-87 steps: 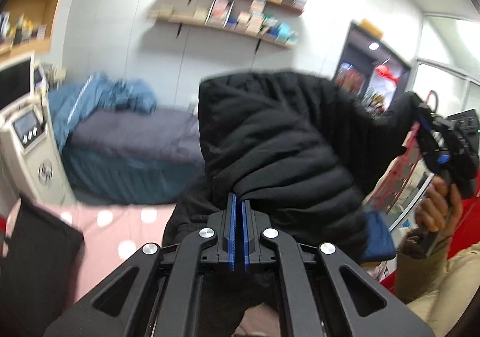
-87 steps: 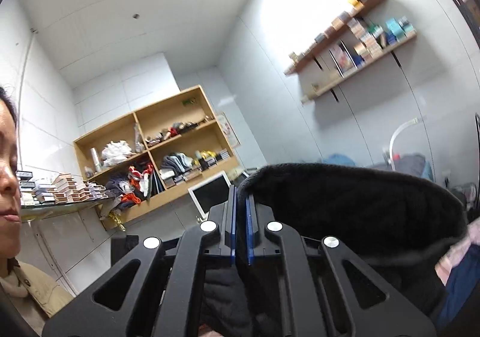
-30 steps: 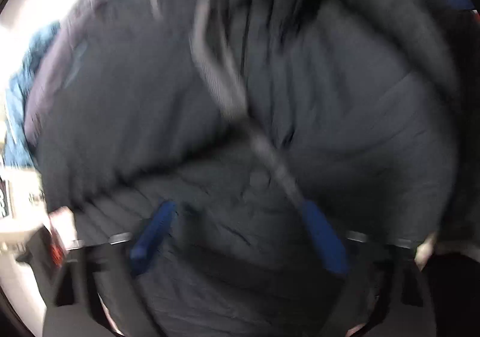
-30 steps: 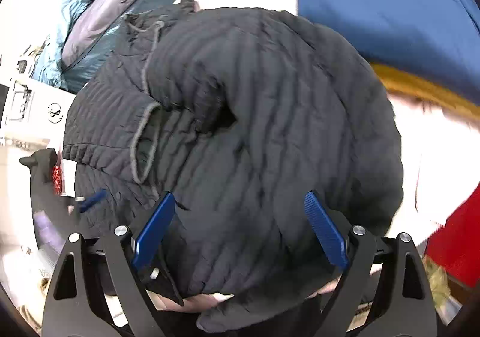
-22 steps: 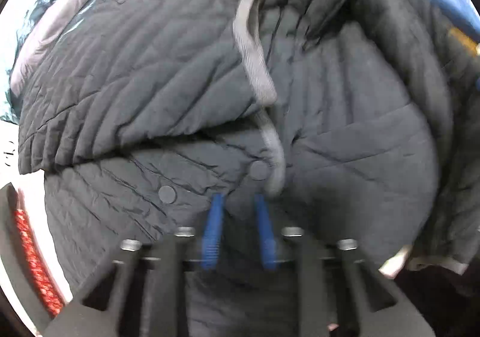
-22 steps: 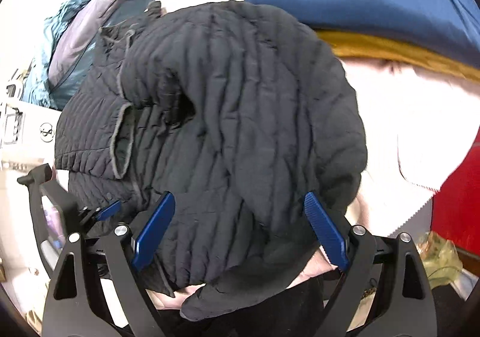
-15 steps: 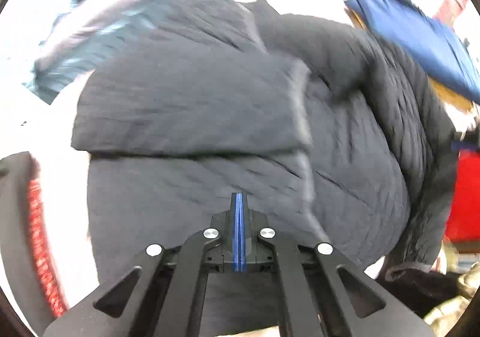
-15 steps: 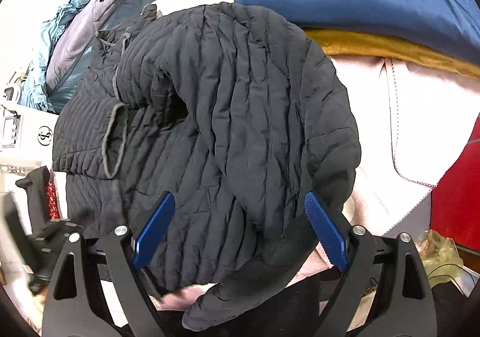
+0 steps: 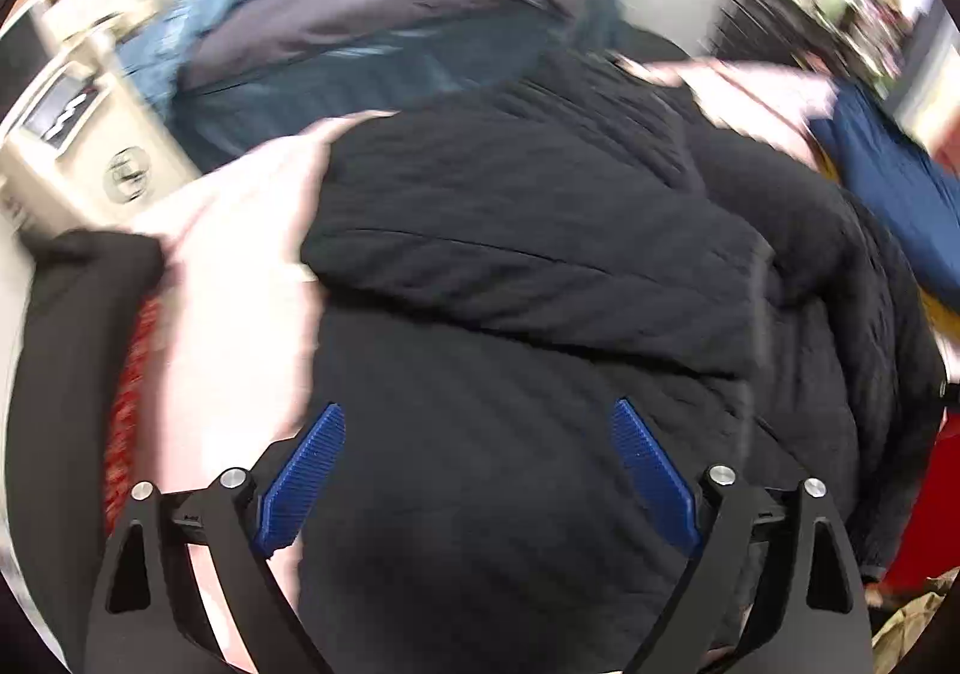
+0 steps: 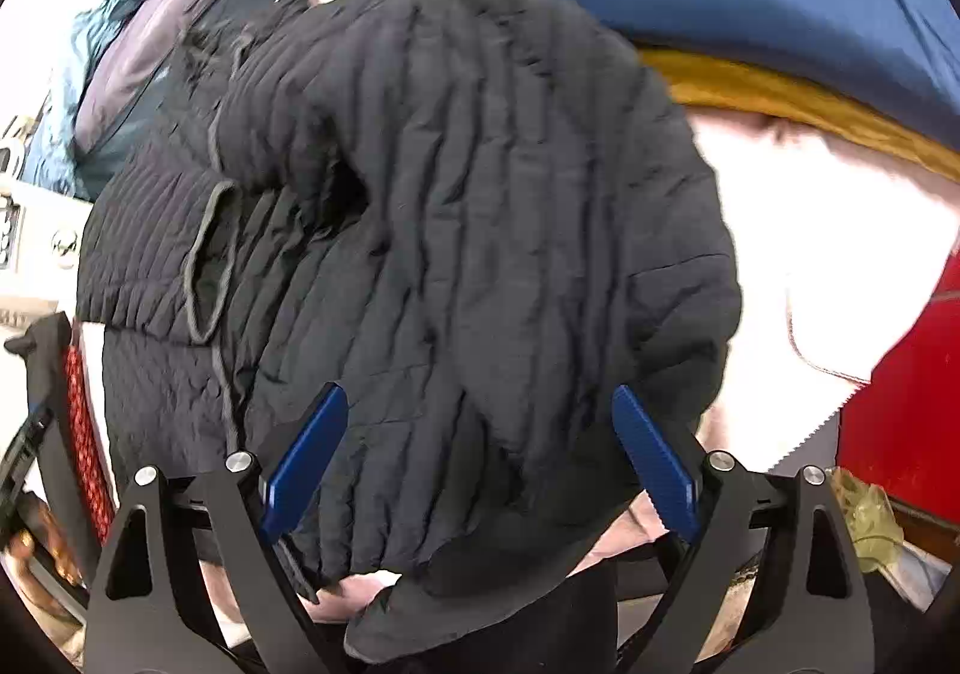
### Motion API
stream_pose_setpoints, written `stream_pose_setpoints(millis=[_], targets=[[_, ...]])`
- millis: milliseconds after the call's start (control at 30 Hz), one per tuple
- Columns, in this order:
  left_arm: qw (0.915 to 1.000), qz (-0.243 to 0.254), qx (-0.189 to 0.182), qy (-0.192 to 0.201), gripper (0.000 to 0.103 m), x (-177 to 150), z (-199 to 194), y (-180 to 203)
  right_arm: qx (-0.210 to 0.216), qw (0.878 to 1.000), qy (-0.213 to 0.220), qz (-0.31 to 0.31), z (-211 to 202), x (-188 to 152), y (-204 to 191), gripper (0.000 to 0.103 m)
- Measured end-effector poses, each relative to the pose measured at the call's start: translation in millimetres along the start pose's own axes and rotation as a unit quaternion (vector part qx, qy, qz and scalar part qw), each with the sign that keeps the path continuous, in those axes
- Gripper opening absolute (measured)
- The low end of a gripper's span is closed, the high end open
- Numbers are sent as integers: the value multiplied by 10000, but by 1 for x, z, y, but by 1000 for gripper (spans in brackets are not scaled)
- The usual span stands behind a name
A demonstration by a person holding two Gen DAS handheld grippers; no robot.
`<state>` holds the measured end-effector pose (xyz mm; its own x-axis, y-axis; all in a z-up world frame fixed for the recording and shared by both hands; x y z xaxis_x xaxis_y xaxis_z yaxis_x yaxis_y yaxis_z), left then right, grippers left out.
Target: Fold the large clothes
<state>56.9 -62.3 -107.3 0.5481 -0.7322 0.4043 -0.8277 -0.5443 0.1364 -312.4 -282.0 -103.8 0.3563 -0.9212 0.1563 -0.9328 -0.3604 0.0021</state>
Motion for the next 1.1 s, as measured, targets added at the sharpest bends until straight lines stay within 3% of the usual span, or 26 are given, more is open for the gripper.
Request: stream_pose_setpoints(millis=[100,267,333,367,400,500,533,567,600,700,800,833,933,967,1033,1067,1100], targets=[[9975,650,-1,-288,90,10,37,44,-68,9998,20,169,-3,-2,17,89],[9861,1597,68,-456,93,25,89,111,-373,9985,145,383,-15,-14,49,89],[9783,1970,422,-487,93,29,114,129,-604,9969,232,436,-20,-21,62,89],[9760,2043,566,-499,91,30,122,133,-683,9964,195,452,-19,-25,70,89],[9746,2063,673,-552,78,32,133,133,-711,9963,123,464,-16,-28,75,89],[9807,1674,622,-802,45,42,147,119,-558,9957,-439,588,4,-45,92,89],[9837,1522,596,-754,36,47,142,111,-399,9946,-694,666,14,-52,96,89],[9857,1414,585,-711,19,52,137,104,-250,9926,-907,770,23,-59,100,89],[9900,1159,531,-607,13,61,124,90,-137,9906,-1042,881,29,-62,102,89],[9977,399,500,-208,11,86,84,38,309,9817,-1350,1308,43,-67,109,89],[9945,-457,872,355,9,109,27,-38,397,9826,-1397,1158,49,-59,100,88],[9906,-793,973,551,9,115,6,-68,383,9846,-1375,1006,49,-56,94,87],[9648,-1817,1533,1123,9,118,-57,-169,245,9900,-1301,494,47,-47,71,66],[9469,-2177,1980,1294,10,112,-81,-209,158,9908,-1299,350,48,-47,65,56],[9143,-2773,2660,1283,22,95,-108,-266,-36,9918,-1264,181,49,-46,59,40],[9003,-3047,2864,1209,45,87,-115,-287,-89,9925,-1214,125,48,-45,57,32],[8776,-3455,3106,1179,69,71,-127,-311,-106,9932,-1156,90,46,-44,56,27]])
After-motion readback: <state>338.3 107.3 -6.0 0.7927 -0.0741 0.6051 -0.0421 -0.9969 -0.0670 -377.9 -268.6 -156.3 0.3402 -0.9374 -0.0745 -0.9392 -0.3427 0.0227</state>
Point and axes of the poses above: each gripper's, at about its wrist camera, not at the fingertips, and z roughly the way its jaws point, y to its right, x to its top, the point moved 3 cm from there along z, roughly the way its jaws point, and after that the axes turned 12 degrees about -x, right-handed, at the moved point
